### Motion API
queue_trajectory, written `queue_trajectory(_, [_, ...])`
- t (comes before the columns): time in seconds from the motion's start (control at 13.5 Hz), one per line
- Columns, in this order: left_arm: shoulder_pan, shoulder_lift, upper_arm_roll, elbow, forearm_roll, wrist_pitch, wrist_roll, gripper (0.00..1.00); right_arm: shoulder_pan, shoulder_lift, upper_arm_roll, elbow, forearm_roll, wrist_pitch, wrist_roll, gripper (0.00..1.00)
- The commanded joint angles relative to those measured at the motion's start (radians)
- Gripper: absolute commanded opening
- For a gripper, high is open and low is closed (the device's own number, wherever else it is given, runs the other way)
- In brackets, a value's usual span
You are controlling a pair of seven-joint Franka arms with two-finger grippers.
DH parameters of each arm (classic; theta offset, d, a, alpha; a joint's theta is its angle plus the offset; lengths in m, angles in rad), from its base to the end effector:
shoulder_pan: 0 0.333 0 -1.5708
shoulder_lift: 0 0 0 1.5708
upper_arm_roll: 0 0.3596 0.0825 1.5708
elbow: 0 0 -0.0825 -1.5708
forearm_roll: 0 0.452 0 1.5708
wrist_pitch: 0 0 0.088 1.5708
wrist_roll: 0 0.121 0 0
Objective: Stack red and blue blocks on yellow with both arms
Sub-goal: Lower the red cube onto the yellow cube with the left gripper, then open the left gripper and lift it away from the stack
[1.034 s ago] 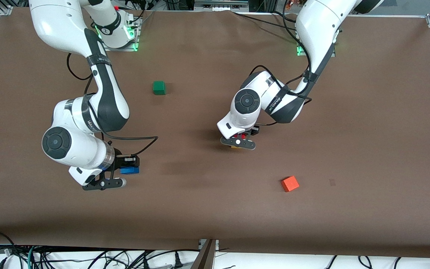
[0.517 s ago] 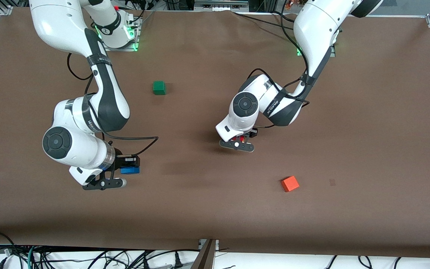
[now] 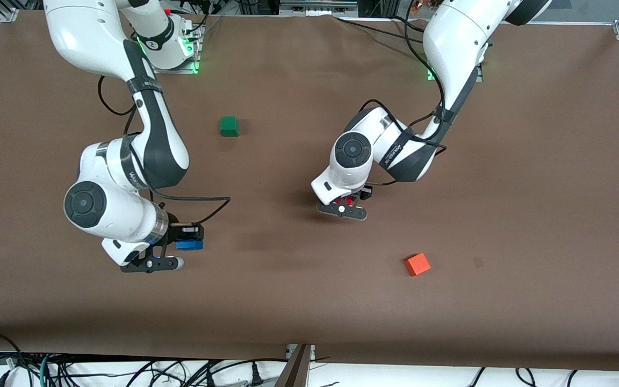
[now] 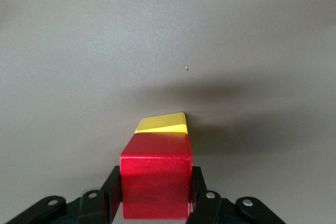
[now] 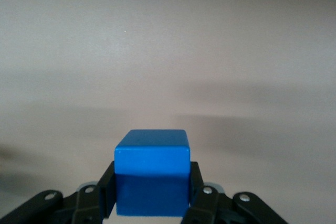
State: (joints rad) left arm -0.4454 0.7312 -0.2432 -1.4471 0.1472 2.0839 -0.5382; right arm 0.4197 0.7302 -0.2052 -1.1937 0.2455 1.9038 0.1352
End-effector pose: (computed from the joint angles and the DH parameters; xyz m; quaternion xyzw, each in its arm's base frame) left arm 0.6420 -0.4737 0.2387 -0.9954 0.0865 0.0403 0.0050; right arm 0.8045 0.2436 0.3525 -0.9986 -0.0244 0.0114 0.0463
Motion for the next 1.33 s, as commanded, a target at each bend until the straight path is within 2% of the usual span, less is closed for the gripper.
queue_trajectory(0.0, [-0.012,0.014,0.010,0.039,0.029,-0.007,-0.019,0.69,0.017,0.012,0.001,0.039,0.018,-0.015,0.043,0.35])
queue_trajectory(0.07, [-0.013,0.014,0.015,0.066,0.031,-0.016,-0.017,1.00,0.027,0.012,0.001,0.039,0.018,-0.014,0.053,0.35])
queue_trajectory(0.22, [-0.006,-0.001,0.018,0.117,0.023,-0.066,-0.014,1.00,0.028,0.012,0.001,0.040,0.018,-0.014,0.079,0.35])
queue_trajectory(0.44, [0.040,-0.015,0.015,0.261,0.014,-0.267,-0.009,1.00,0.042,0.011,0.003,0.042,0.018,-0.014,0.118,0.35])
queue_trajectory(0.59, [0.086,-0.044,0.015,0.327,0.015,-0.336,-0.009,1.00,0.088,0.009,0.003,0.055,0.018,-0.020,0.220,0.35])
queue_trajectory(0.74, [0.160,-0.103,0.015,0.330,0.015,-0.344,-0.009,1.00,0.140,0.009,0.007,0.086,0.018,-0.026,0.367,0.35])
queue_trajectory(0.89, [0.235,-0.163,0.015,0.330,0.018,-0.346,-0.005,1.00,0.186,0.012,0.039,0.115,0.017,-0.023,0.528,0.36])
queue_trajectory(1.11, [0.347,-0.229,0.007,0.326,0.017,-0.379,0.006,1.00,0.305,0.024,0.040,0.137,0.009,0.044,0.754,0.36])
queue_trajectory(1.26, [0.401,-0.254,0.007,0.327,0.015,-0.435,0.140,1.00,0.390,0.055,0.032,0.138,-0.044,0.115,0.840,0.36])
